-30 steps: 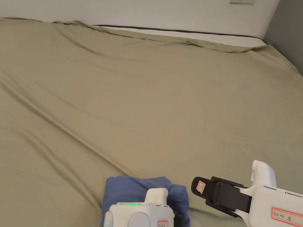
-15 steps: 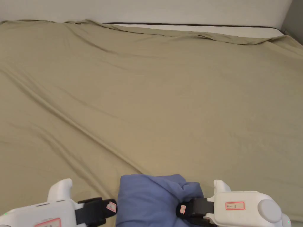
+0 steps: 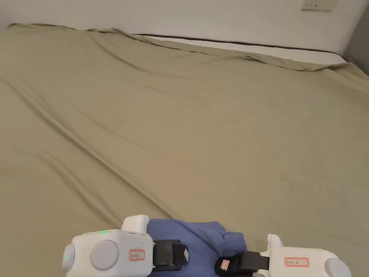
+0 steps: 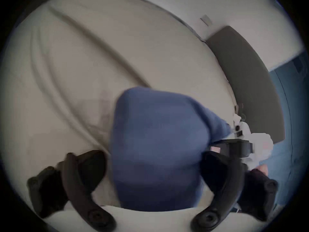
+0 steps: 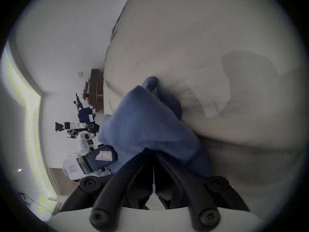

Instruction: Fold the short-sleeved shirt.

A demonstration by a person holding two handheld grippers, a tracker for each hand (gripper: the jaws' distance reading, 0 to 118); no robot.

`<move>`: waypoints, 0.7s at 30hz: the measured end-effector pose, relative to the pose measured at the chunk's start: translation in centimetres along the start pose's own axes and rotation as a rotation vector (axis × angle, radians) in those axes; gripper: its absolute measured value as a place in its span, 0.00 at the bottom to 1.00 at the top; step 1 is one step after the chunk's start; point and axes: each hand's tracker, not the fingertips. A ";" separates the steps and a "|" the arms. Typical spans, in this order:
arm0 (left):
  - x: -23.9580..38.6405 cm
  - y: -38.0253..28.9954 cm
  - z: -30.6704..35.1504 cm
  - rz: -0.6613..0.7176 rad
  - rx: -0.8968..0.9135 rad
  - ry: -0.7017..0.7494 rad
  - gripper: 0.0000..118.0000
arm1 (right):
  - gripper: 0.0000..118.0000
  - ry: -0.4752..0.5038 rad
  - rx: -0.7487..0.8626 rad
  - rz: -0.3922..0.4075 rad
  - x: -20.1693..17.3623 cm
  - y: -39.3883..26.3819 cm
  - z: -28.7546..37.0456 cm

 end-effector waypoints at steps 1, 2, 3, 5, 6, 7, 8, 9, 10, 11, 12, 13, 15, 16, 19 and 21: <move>0.5 0.2 0.5 -0.002 0.004 -0.107 0.52 | 0.03 0.007 -0.006 -0.012 0.0 0.0 0.3; 0.9 0.5 1.0 0.006 -0.012 -0.131 0.39 | 0.03 -0.001 -0.012 -0.026 -0.2 -0.1 0.5; 1.0 0.6 1.3 0.004 -0.015 -0.087 0.39 | 0.03 -0.008 -0.020 -0.035 -0.3 -0.2 0.8; 0.5 0.3 2.6 -0.048 -0.049 -0.085 0.37 | 0.03 0.007 -0.034 -0.043 -1.2 -0.4 1.3; 0.1 0.3 3.1 -0.039 -0.042 -0.094 0.37 | 0.03 0.018 -0.037 -0.035 -2.0 -0.6 1.6; -0.7 0.3 3.7 0.002 -0.045 -0.147 0.37 | 0.03 0.078 -0.025 0.002 -3.3 -0.9 2.2; -1.9 0.1 4.7 0.051 -0.049 -0.200 0.36 | 0.03 0.147 0.002 0.040 -4.6 -1.3 3.0; -3.2 0.2 5.7 0.090 -0.056 -0.251 0.36 | 0.03 0.219 0.024 0.084 -6.0 -1.7 3.8; -4.8 0.5 7.0 0.117 -0.048 -0.276 0.36 | 0.03 0.294 0.039 0.142 -7.9 -2.4 4.8; -6.4 0.8 8.2 0.105 -0.055 -0.255 0.36 | 0.03 0.361 0.052 0.208 -9.7 -3.1 6.0; -8.1 1.1 9.5 0.080 -0.079 -0.219 0.37 | 0.03 0.410 0.061 0.264 -11.1 -3.6 6.9; -9.9 1.6 11.0 0.021 -0.093 -0.135 0.36 | 0.03 0.454 0.066 0.317 -12.6 -4.1 8.0; -14.4 2.9 13.9 -0.021 -0.134 -0.031 0.37 | 0.03 0.493 0.080 0.410 -15.1 -5.2 10.0; -17.2 3.5 15.7 0.032 -0.153 -0.016 0.37 | 0.03 0.491 0.091 0.455 -16.0 -5.6 11.0; -25.0 5.5 21.6 0.084 -0.190 0.118 0.37 | 0.03 0.443 0.132 0.530 -17.4 -6.4 12.9; -27.3 6.4 25.9 0.103 -0.185 0.289 0.37 | 0.03 0.422 0.144 0.519 -17.3 -6.7 13.6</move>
